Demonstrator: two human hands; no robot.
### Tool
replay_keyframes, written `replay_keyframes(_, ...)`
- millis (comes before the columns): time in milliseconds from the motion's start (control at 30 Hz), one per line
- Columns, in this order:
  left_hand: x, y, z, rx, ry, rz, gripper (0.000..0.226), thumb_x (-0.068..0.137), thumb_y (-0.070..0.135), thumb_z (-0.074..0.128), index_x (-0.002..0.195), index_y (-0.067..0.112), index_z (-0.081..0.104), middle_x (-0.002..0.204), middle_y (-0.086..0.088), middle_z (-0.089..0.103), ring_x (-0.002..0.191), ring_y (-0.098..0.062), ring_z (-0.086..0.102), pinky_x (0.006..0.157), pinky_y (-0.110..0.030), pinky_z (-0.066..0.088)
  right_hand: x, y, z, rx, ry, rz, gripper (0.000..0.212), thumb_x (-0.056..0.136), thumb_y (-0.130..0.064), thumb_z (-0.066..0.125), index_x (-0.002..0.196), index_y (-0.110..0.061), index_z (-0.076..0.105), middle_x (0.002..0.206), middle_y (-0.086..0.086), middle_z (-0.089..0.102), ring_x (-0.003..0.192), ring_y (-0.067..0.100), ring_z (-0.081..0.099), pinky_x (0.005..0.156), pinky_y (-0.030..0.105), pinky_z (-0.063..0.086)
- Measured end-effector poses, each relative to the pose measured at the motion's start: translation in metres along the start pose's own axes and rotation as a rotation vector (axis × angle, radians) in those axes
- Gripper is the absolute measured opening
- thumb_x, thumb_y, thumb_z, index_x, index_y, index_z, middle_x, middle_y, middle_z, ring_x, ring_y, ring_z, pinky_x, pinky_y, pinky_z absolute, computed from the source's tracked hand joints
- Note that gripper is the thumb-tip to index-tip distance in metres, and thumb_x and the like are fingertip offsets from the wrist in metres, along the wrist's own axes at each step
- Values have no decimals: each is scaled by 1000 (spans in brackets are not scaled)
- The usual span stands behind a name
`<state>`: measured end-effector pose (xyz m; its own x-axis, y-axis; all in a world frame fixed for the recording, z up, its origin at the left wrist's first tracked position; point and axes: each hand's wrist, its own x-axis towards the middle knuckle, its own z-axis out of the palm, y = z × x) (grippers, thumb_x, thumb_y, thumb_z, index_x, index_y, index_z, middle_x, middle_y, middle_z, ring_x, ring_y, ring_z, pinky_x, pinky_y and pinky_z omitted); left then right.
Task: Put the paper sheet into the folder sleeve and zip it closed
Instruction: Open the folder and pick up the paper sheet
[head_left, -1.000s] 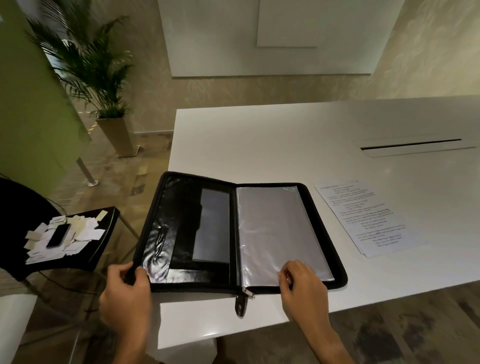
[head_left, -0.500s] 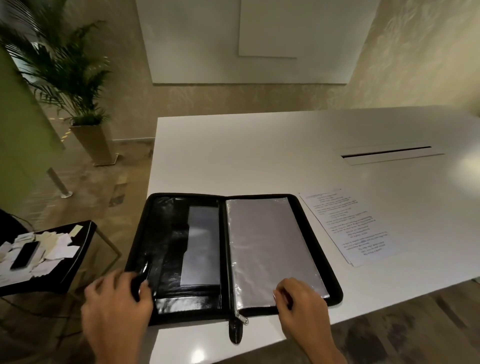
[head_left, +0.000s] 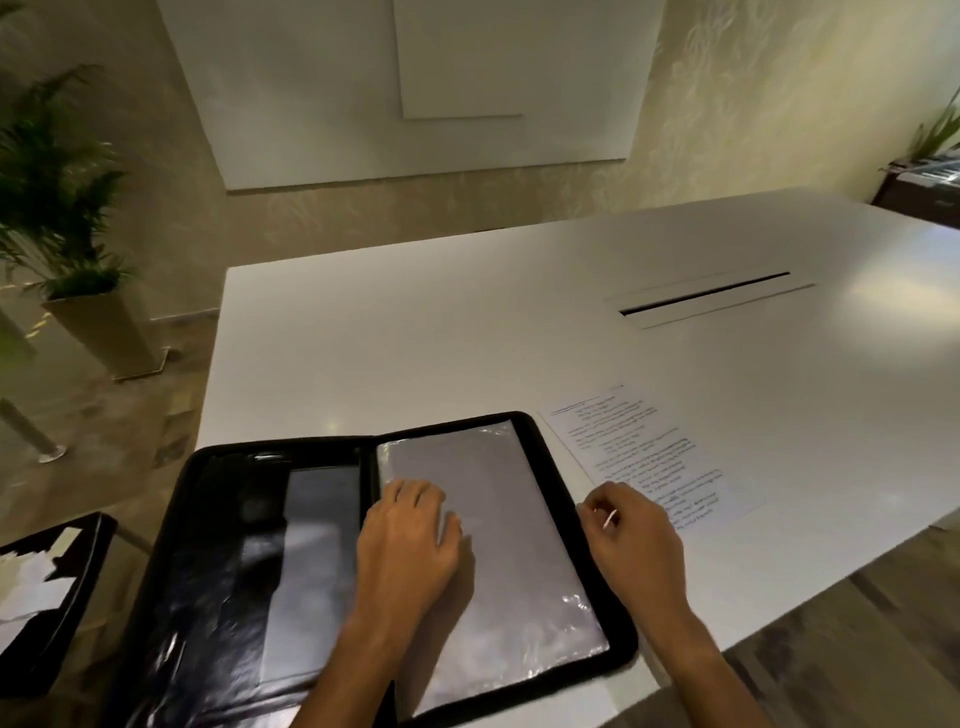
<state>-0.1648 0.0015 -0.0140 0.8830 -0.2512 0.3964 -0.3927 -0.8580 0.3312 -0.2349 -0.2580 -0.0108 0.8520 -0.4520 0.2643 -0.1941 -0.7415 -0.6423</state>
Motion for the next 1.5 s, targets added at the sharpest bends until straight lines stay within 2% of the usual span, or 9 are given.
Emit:
replay_keyframes(100,24,22,27,-32,-15,6,10,88,24,82,92,17,76,101,0,76,101,-27,68,79,-42,58,45,33,-13,-17,-9,118,13,94,-32,80,89,-36,68,86,-19,70,75,-5,62,61,22,41)
replay_keyframes(267,68,70,70,-90,-64,-23,10,93,29,77,91,20,75,98,6,73,99,-21,63,76,-31,46,121,83,-40,-117,-53,198,21,98,-37,78,114,-25,70,112,-4,66,104,21,65,80,36,48)
replay_keyframes(467,129,133,107,-556,-236,-407,34,104,40,70,129,17,75,106,12,66,105,-12,64,90,-24,46,189,117,-60,-398,-189,275,40,106,-34,70,135,-8,61,135,15,59,127,37,57,103,50,51)
replay_keyframes(567,149,158,116,-741,-268,-562,52,106,41,68,151,16,60,136,0,68,123,-16,64,104,-30,50,209,125,-60,-420,-304,312,46,106,-40,67,132,-3,58,133,16,58,128,37,56,105,49,52)
replay_keyframes(667,151,174,124,-835,-309,-651,75,107,47,66,170,24,33,169,-2,45,153,-21,47,127,-44,40,217,129,-55,-405,-356,294,44,107,-41,65,126,-1,60,129,16,56,126,36,55,107,48,52)
replay_keyframes(733,149,182,128,-884,-314,-683,80,107,47,66,173,28,25,175,3,33,159,-16,37,131,-44,33,220,128,-51,-390,-357,291,40,109,-38,63,123,0,62,126,16,56,124,36,55,109,49,51)
replay_keyframes(833,148,197,132,-1056,-207,-762,66,107,33,70,165,33,39,159,11,43,140,-2,43,111,-27,39,222,123,-46,-405,-343,290,36,110,-35,61,123,-2,61,126,15,57,121,33,56,107,46,53)
replay_keyframes(1033,153,217,142,-1231,-76,-968,35,105,19,69,134,34,58,124,20,60,105,6,55,75,-21,41,224,110,-45,-486,-366,273,32,107,-31,63,126,-6,56,126,11,57,120,29,58,104,43,56)
replay_keyframes(1500,166,209,146,-1223,-78,-1054,37,103,15,66,135,23,51,129,4,57,102,-3,52,72,-28,40,255,139,-44,-327,-500,350,66,92,-40,88,133,-2,53,128,16,60,122,35,61,104,47,55)
